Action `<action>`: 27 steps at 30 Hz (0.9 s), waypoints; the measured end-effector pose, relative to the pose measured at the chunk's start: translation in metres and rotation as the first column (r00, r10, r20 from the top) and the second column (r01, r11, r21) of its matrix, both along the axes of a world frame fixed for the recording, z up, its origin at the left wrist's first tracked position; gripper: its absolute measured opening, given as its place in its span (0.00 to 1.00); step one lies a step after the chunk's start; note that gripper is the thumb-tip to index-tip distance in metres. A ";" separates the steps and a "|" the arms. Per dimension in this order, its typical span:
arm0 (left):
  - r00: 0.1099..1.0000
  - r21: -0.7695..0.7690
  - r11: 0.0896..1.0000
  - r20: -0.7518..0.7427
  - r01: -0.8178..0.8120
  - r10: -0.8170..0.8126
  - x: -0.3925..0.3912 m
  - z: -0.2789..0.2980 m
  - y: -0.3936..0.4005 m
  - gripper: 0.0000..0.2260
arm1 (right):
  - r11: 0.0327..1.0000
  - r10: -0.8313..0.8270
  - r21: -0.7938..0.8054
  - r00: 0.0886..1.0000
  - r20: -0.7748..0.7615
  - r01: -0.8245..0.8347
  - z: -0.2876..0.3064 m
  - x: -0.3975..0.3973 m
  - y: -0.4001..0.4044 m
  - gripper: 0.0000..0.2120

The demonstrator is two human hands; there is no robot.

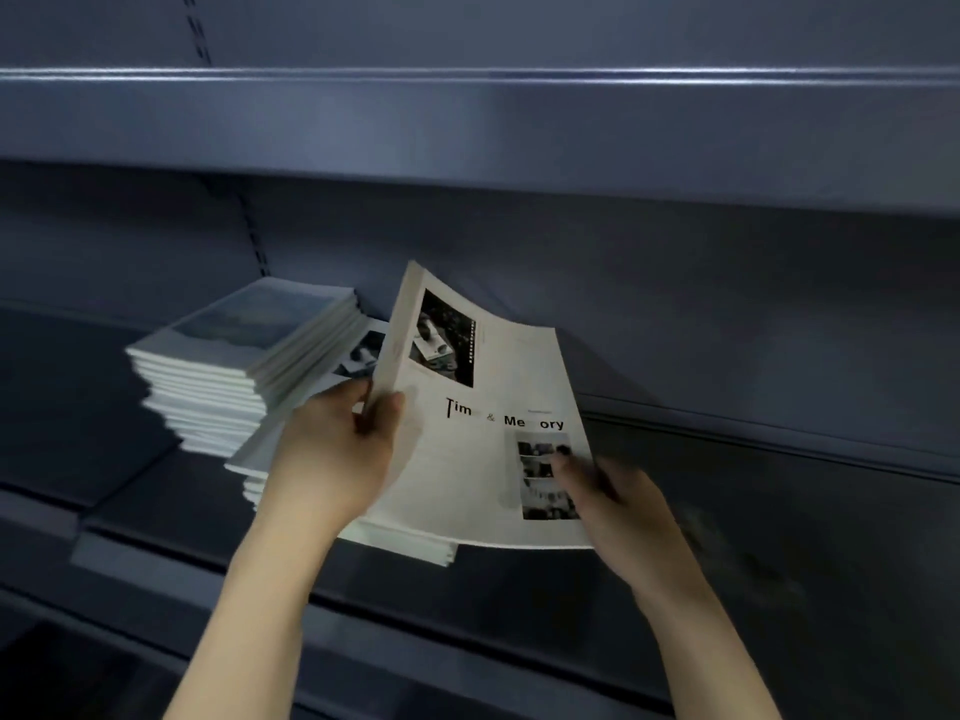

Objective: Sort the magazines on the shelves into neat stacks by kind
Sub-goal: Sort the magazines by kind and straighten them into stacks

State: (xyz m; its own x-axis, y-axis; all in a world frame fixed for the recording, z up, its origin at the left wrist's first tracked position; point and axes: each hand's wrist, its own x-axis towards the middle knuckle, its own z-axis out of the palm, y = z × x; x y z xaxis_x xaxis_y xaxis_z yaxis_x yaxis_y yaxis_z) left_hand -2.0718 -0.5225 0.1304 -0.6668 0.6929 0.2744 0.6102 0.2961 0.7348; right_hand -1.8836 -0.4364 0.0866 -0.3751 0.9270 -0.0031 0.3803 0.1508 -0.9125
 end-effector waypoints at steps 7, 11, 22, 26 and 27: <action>0.991 -0.120 0.992 -0.132 -0.026 0.010 -0.069 -0.016 -0.006 0.11 | 0.996 -0.037 0.088 0.999 0.033 0.034 -0.002 -0.055 -0.017 0.20; 0.970 -0.092 0.996 -0.242 0.008 -0.031 -0.100 -0.022 -0.005 0.08 | 0.972 -0.158 0.202 0.973 0.167 0.123 0.002 -0.080 -0.022 0.19; 0.857 -0.430 0.885 -0.374 0.177 -0.353 -0.147 -0.019 -0.015 0.20 | 0.892 -0.431 0.307 0.826 0.362 0.331 0.002 -0.123 -0.044 0.11; 0.867 -0.540 0.819 -0.294 0.197 -0.402 -0.153 -0.021 -0.021 0.33 | 0.881 -0.455 0.336 0.787 0.416 0.332 0.005 -0.131 -0.047 0.15; 0.874 -0.558 0.807 -0.276 0.193 -0.400 -0.154 -0.021 -0.023 0.36 | 0.882 -0.453 0.344 0.775 0.441 0.321 0.006 -0.131 -0.047 0.17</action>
